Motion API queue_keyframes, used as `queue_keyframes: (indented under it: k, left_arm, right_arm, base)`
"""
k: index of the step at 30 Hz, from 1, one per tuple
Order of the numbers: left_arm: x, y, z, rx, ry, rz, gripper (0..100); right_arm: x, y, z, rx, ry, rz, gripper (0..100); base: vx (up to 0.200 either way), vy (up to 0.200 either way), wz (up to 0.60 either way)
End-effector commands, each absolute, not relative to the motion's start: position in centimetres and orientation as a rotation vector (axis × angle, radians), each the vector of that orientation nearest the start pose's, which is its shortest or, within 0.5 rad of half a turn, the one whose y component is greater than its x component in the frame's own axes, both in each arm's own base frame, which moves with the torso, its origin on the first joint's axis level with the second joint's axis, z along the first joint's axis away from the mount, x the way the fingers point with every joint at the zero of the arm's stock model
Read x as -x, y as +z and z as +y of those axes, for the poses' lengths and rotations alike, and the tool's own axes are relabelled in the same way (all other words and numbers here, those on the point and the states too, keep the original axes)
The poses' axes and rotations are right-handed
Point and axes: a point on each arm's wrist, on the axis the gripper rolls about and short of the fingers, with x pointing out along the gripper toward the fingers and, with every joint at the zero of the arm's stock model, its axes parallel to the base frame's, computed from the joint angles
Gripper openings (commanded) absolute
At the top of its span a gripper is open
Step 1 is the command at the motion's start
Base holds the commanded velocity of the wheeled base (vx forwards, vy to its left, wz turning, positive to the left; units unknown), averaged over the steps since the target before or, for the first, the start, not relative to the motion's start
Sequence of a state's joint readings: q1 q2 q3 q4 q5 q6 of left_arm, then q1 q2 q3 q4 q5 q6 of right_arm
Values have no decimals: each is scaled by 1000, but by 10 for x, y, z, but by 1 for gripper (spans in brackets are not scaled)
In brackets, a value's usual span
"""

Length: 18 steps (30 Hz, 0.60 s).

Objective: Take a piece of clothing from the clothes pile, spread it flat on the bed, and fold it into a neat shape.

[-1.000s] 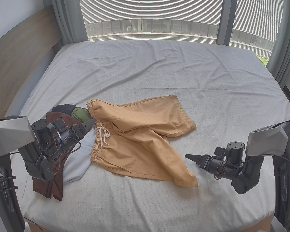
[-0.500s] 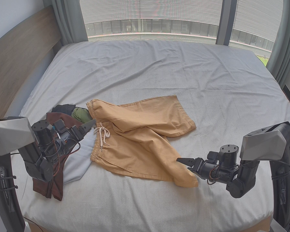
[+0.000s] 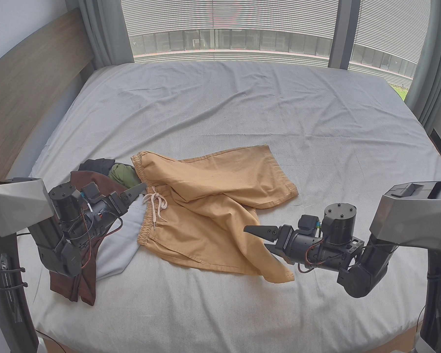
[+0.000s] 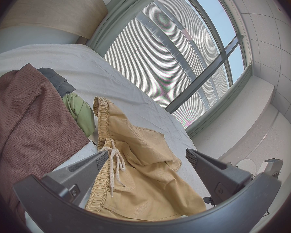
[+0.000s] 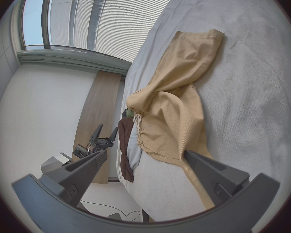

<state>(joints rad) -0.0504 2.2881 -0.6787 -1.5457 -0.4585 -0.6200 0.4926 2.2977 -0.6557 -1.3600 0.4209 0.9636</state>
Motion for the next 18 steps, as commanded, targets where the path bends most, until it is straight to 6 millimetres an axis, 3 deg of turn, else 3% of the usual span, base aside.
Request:
queue_keyframes:
  k: [1, 11, 18]
  left_arm:
    - [-364, 40, -28, 621, -470, 228, 100]
    - [-363, 38, -31, 620, -474, 237, 100]
    - [-362, 37, -31, 621, -474, 242, 100]
  right_arm:
    - [-310, 29, 186, -878, 735, 679, 100]
    - [-314, 23, 189, -876, 735, 682, 100]
    - [-308, 16, 213, -854, 782, 725, 100]
  base:
    - [0, 0, 0]
    - [0, 0, 0]
    - [0, 0, 0]
